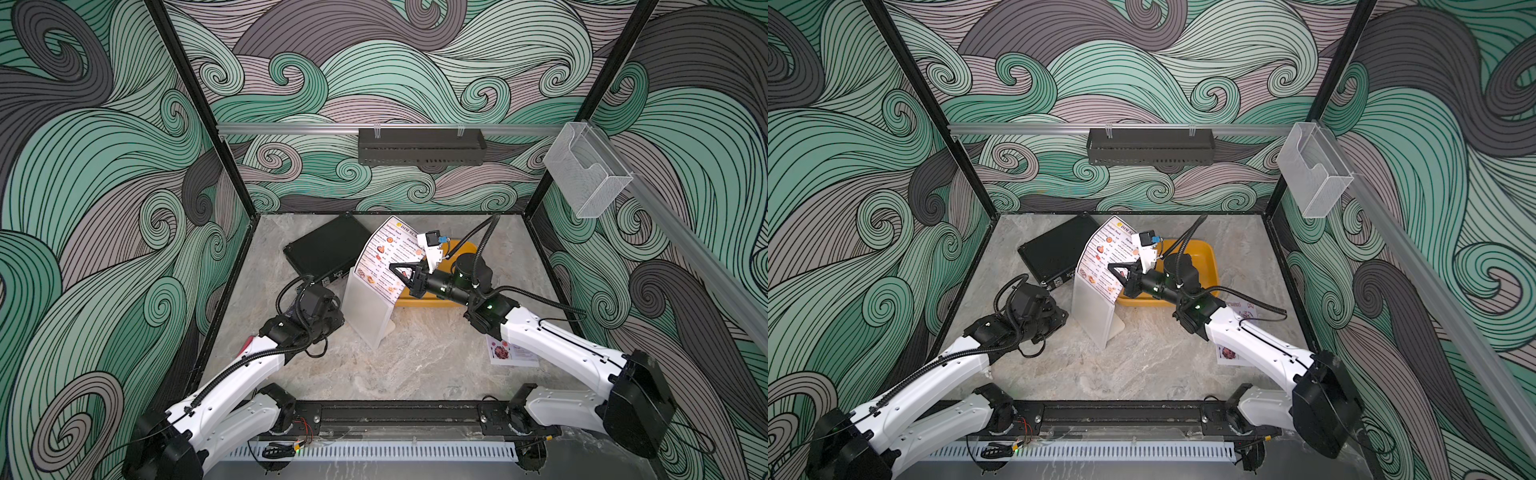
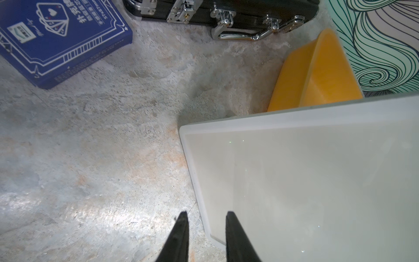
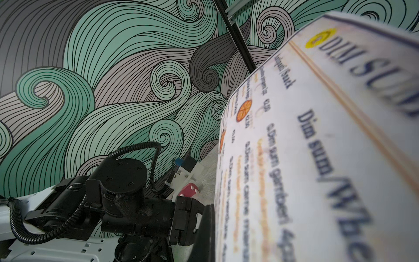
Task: Replace the menus in the menu holders
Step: Insert the menu into the menu holder.
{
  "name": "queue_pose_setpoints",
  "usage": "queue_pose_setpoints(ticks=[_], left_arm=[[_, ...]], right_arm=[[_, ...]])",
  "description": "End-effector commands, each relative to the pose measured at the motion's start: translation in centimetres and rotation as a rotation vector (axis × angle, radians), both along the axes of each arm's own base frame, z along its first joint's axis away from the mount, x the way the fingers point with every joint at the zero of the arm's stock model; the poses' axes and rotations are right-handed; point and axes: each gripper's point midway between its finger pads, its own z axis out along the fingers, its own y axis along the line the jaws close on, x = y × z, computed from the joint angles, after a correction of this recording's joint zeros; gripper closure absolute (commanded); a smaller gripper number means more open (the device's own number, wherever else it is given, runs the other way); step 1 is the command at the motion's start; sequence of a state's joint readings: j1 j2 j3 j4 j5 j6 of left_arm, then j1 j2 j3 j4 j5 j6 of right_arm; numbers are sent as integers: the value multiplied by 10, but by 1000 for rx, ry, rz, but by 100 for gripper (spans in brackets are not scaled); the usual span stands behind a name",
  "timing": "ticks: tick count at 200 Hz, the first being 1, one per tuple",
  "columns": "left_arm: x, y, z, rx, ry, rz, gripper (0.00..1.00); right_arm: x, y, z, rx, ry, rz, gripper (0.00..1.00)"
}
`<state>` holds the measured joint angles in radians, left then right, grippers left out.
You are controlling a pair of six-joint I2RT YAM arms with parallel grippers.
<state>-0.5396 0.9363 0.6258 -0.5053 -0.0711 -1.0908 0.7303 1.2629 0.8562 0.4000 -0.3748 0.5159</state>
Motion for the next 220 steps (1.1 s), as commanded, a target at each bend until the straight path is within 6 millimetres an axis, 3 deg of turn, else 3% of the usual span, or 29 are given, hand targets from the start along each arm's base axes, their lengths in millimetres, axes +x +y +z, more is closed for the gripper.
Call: queue_pose_setpoints(ticks=[1,104,220], left_arm=[[-3,5,-1,18,7,19,72],[-2,5,1,17,1,20,72],[2,1,4,11,-3,9,72]], right_arm=[[0,3,4,-1,-25,5,100],[3,-11,2,-33,-58,-77,100],[-3,-11,-5,-76,-81,-73,100]])
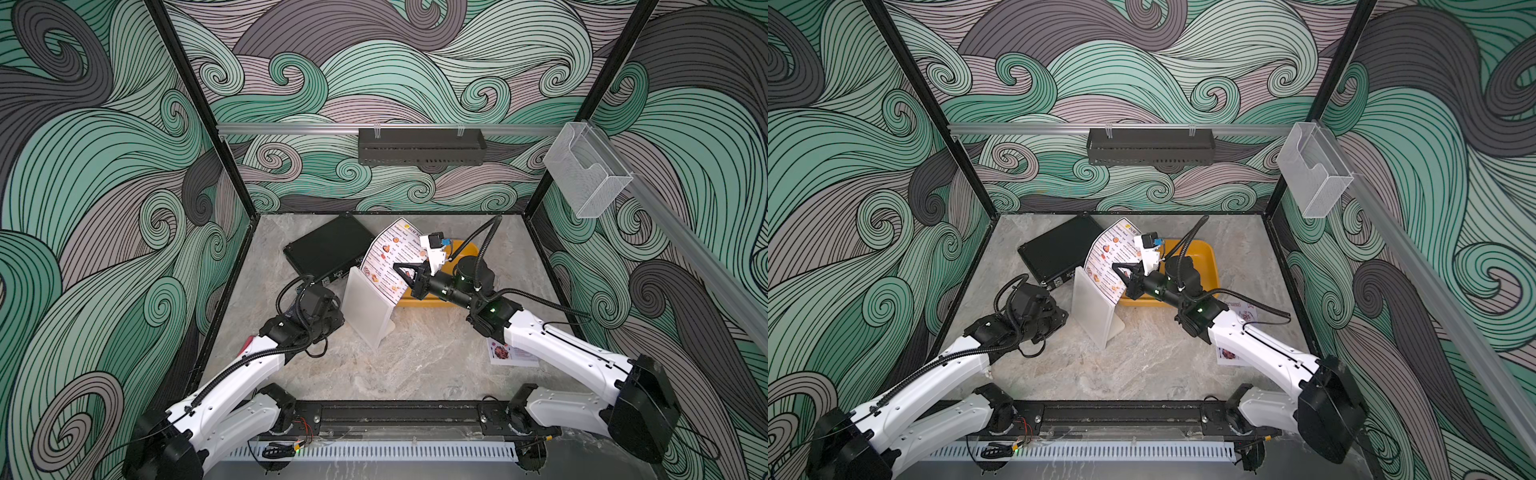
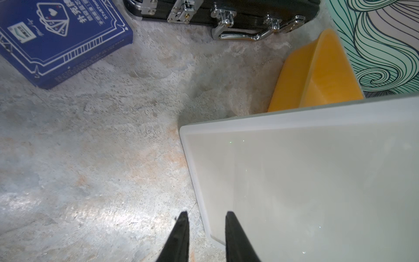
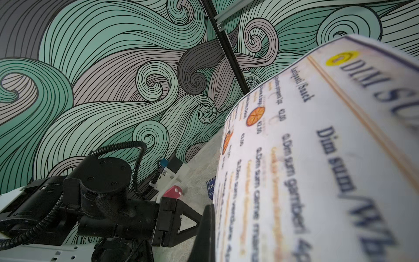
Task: Replace the menus in the menu holders
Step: Insert the menu into the menu holder.
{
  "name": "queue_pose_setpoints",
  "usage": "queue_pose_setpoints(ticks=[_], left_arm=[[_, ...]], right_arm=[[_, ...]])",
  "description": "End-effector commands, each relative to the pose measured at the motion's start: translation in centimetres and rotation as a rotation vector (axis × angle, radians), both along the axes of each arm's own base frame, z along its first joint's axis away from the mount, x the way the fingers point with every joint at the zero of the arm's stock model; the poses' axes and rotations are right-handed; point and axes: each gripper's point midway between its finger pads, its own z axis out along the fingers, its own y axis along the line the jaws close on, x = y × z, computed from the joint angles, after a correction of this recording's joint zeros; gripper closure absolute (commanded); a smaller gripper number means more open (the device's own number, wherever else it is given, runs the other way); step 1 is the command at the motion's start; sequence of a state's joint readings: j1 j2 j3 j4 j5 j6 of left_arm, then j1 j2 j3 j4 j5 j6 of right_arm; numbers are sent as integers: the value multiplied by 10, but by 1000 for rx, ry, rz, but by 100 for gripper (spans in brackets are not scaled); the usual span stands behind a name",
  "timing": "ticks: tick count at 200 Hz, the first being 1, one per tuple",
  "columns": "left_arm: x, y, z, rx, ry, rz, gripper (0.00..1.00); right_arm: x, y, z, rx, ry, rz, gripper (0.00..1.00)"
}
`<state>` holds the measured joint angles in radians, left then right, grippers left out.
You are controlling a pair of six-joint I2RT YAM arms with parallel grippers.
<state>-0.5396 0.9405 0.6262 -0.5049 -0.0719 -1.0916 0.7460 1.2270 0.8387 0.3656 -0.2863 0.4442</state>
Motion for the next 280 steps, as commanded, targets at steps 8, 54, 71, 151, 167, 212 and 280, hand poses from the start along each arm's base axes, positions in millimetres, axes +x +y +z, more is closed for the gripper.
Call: queue_pose_setpoints(ticks=[8,54,71,151,167,212,280], left_arm=[[2,1,5,9,-6,8,72],[1,1,5,11,-5,7,72],[1,2,6,13,-8,9,72],[8,-28,14,-48,-27,-136,75],[9,-34,13,-60,-21,-158,76],[10,-36,12,-66,-19,-163,76],[10,-35,10,-66,-17,-155,76]], right_arm=[[-5,-2,-3,-29,-24,-6,100],[-6,-4,-6,-46,-37,-27,100],[-5,-7,-5,-49,-50,-49,100],[-13,-13,22,49,-96,-50,100],[-12,-14,22,45,-100,-63,100],[-13,-9,16,42,-82,-48,100],[-17,0,17,63,-68,-27,100]])
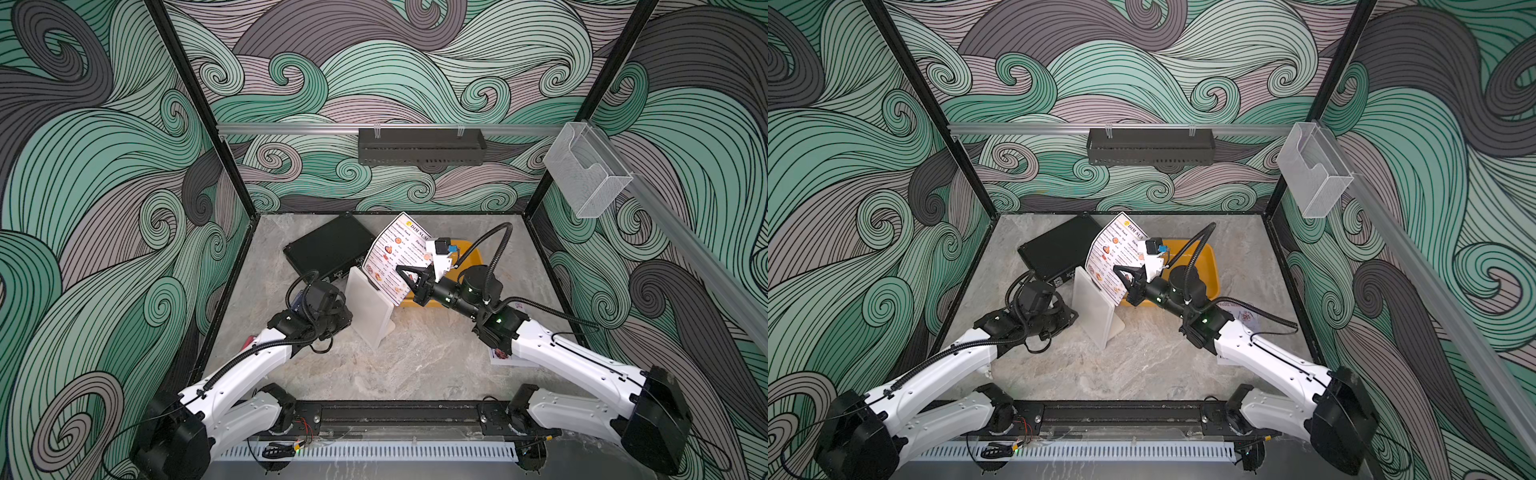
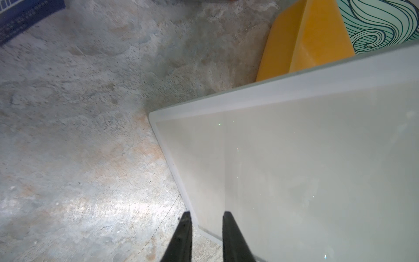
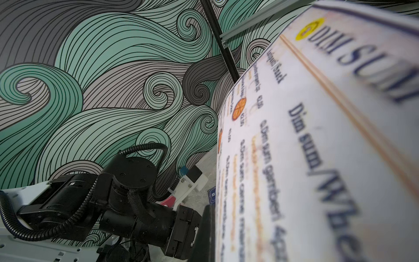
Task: Replace the menus in the menu holders
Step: Insert the menu into the menu holder.
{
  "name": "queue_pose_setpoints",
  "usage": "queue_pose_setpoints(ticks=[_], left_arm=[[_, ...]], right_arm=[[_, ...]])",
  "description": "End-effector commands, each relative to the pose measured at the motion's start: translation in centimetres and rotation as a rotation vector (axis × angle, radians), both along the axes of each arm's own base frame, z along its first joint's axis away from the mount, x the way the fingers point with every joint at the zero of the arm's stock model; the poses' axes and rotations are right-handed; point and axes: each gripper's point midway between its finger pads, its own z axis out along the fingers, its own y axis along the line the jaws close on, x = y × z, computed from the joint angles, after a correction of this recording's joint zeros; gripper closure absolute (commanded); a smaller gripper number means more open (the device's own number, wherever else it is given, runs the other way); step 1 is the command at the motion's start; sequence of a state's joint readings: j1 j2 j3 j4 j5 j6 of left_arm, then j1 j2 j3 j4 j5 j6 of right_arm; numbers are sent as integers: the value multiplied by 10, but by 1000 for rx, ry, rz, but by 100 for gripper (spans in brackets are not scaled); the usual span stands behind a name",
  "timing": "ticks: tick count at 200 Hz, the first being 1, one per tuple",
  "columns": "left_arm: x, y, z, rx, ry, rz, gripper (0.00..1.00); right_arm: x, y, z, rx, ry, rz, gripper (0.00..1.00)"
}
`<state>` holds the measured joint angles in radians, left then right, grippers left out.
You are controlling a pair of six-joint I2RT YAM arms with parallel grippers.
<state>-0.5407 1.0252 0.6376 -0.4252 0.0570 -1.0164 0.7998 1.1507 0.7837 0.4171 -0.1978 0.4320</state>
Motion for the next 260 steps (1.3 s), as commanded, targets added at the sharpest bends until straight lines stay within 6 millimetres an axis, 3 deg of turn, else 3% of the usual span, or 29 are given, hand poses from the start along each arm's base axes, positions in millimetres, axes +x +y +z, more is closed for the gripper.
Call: queue_pose_setpoints(ticks=[1,72,134,260], left_arm=[[6,-6,15,-20,-37,-14,76],[5,-5,16,-21,-41,-9,76],[6,-6,16,-23,-43,-9,76],[6,-5,16,-23,-41,-9,76]], right_arm=[[-1,5,2,24,-1,7,100],[3,6,-11,-7,18,-19,100],[-2,0,12,34,-28,-20,100],[4,6,-13,-13,19,-19,100]])
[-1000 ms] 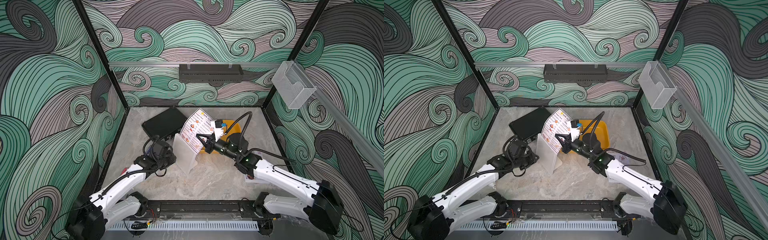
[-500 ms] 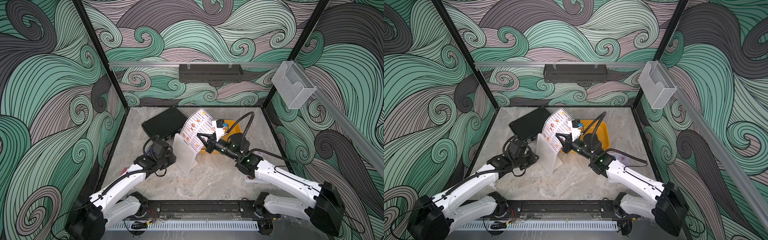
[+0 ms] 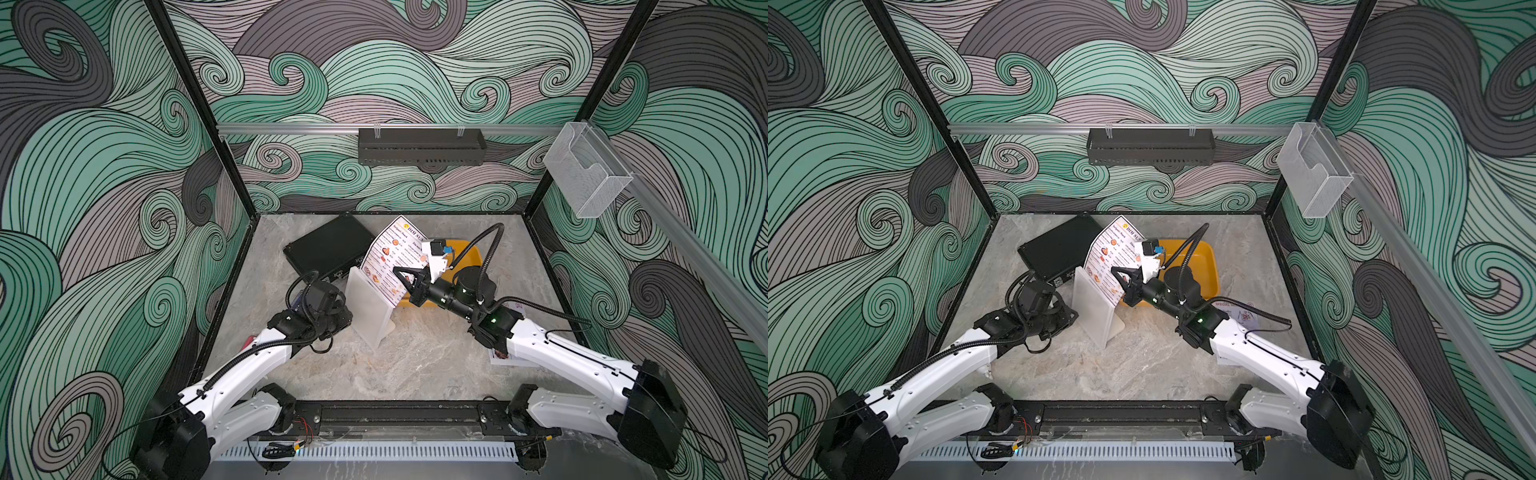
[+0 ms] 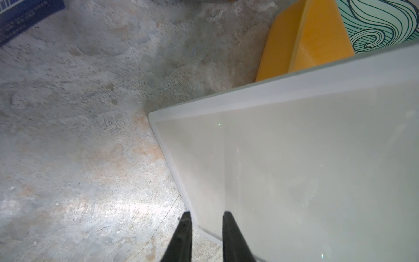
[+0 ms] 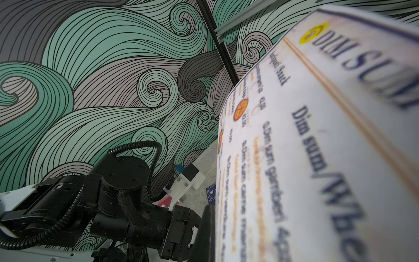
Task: Replace the menus in the menu holders
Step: Insert the menu into the menu holder.
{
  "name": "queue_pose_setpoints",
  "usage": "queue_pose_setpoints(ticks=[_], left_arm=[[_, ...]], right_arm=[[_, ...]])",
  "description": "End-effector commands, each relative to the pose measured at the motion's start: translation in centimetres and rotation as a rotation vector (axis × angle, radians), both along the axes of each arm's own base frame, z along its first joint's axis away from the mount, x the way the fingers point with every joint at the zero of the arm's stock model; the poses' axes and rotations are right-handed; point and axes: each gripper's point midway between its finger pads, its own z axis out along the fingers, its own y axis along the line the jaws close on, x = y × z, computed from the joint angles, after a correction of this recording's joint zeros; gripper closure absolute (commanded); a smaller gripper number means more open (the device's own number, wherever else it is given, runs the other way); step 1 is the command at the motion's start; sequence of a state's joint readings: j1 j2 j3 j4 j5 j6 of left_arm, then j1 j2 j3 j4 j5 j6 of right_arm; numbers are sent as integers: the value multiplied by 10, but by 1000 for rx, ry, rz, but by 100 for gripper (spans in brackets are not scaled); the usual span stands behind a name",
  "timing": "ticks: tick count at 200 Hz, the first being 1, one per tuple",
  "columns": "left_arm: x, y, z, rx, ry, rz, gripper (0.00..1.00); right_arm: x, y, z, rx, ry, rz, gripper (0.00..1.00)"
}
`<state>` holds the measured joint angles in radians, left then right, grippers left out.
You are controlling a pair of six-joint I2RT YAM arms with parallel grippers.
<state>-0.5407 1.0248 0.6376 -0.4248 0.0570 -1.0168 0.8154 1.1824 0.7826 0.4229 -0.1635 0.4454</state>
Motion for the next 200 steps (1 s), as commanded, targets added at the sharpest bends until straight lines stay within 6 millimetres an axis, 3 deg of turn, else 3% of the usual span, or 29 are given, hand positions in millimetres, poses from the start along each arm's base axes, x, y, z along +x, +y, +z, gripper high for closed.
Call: queue_pose_setpoints(ticks=[1,103,200], left_arm=[[5,-5,16,-22,-40,-9,76],[9,-7,20,-25,-52,-11,76],[6,-3,21,-11,-56,-9,76]], right_arm=[[0,1,-2,-1,-9,-1,100],[2,1,-10,-93,-8,-6,100],[7,29,-16,-192,6,97,100]])
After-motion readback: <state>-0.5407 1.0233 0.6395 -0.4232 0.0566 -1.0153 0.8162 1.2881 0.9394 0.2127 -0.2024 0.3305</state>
